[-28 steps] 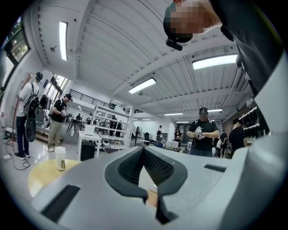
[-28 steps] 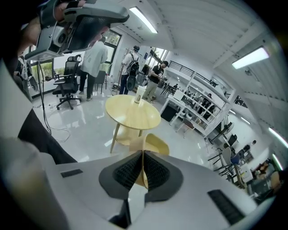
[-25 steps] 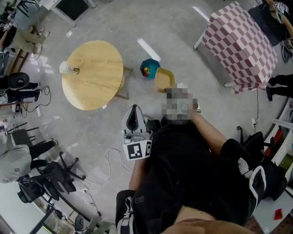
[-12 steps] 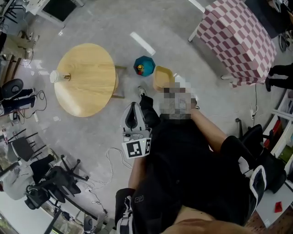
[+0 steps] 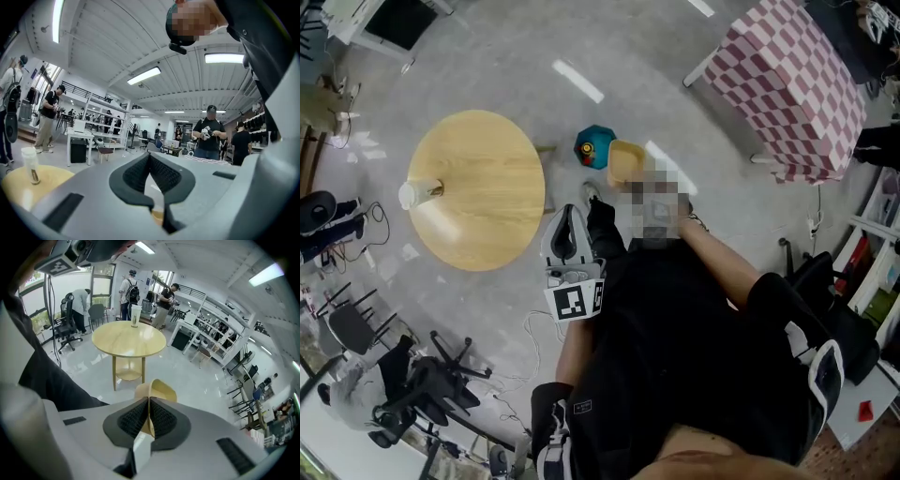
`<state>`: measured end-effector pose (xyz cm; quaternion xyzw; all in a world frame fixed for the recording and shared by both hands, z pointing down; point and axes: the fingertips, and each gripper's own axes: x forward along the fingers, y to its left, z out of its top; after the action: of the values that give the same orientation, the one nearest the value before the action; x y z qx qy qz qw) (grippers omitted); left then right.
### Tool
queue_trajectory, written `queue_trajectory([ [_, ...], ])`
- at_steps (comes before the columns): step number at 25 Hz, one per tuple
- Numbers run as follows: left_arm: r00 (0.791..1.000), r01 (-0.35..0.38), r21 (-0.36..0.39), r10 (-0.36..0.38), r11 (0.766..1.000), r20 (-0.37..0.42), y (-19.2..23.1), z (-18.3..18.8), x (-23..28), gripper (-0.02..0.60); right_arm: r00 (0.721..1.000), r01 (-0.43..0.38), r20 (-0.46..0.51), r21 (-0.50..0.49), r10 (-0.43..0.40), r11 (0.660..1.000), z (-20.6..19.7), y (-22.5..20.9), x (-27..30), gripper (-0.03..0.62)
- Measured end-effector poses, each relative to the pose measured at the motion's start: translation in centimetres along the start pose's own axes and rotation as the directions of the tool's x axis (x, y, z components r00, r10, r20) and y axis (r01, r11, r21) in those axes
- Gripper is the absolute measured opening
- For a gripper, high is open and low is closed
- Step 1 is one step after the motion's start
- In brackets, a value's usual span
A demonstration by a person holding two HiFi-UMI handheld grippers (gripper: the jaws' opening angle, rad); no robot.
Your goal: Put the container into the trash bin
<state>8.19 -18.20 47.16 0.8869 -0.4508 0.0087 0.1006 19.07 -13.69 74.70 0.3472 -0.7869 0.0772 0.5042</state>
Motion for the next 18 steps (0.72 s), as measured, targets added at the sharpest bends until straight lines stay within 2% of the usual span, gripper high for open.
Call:
queue_trajectory([
  [9, 0.999, -0.012, -0.020, 0.011, 1.000, -0.051, 5.1, -1.4, 5.5, 0.009, 0.995, -0.073, -0.071, 0.005, 0.074, 0.997, 0.6, -2.7, 9.0, 0.037],
  [12, 0.997, -0.019, -0.029, 0.017, 0.999, -0.076, 6.5, -2.3, 6.3, 0.009, 0.994, -0.047, -0.097, 0.012, 0.048, 0.999, 0.4, -3.8, 12.2, 0.041],
  [13, 0.996, -0.024, -0.031, 0.022, 0.999, -0.083, 6.9, -2.5, 6.6, 0.009, 0.993, -0.040, -0.115, 0.016, 0.042, 0.999, 0.0, -4.2, 13.4, 0.100],
  [14, 0.996, -0.029, -0.034, 0.026, 0.999, -0.090, 7.3, -2.7, 6.8, 0.009, 0.990, -0.041, -0.133, 0.026, 0.044, 0.999, -0.3, -4.4, 14.5, 0.193],
  [18, 0.994, -0.043, -0.039, 0.038, 0.998, -0.105, 8.6, -3.1, 7.2, 0.009, 0.984, -0.050, -0.169, 0.073, 0.062, 0.996, -0.9, -4.6, 16.6, 0.207],
])
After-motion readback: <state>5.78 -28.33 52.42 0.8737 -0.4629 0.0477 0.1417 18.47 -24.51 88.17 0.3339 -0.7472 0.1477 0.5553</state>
